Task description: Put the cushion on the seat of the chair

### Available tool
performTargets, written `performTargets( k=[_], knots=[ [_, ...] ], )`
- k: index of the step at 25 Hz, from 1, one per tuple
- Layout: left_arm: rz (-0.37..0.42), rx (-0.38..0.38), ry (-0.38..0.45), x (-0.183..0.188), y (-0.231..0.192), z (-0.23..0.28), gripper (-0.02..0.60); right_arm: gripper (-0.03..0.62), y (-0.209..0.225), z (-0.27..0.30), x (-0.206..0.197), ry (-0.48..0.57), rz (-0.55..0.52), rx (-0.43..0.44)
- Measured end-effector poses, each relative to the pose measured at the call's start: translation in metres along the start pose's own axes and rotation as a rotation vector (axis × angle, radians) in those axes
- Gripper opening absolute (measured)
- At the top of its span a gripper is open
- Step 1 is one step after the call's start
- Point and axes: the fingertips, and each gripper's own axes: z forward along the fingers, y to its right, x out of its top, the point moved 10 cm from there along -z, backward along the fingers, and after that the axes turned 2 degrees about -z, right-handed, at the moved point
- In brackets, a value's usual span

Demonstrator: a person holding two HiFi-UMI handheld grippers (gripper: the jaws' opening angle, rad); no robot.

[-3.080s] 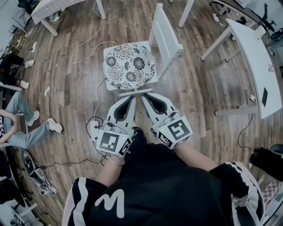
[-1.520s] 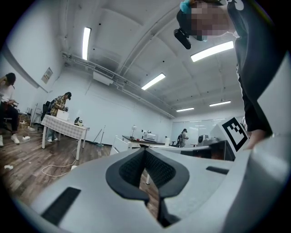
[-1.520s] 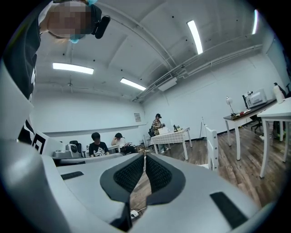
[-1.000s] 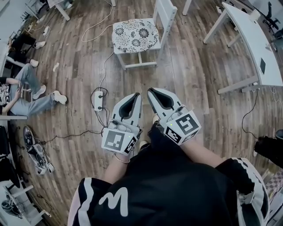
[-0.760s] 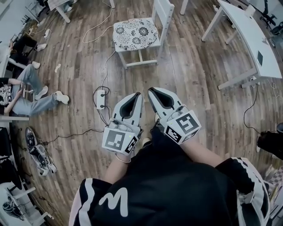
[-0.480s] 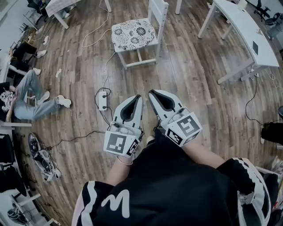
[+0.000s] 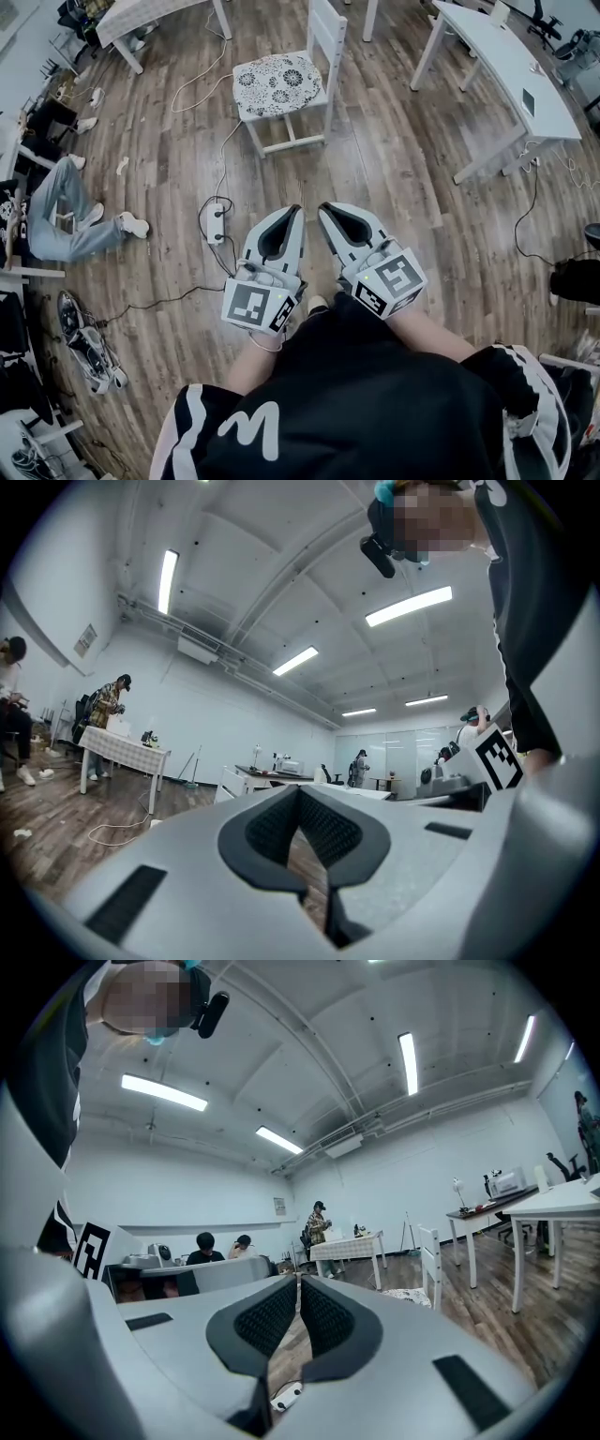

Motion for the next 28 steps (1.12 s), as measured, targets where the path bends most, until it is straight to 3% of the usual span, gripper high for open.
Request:
performTargets(
  k=[28],
  knots=[
    [0.003,-0.019,0.003,-0.0025,0.0062,-0.0036,0.003,0.021,-0.0023,-0.007,-0.0014,-0.002,-0.033,-0.015]
  ],
)
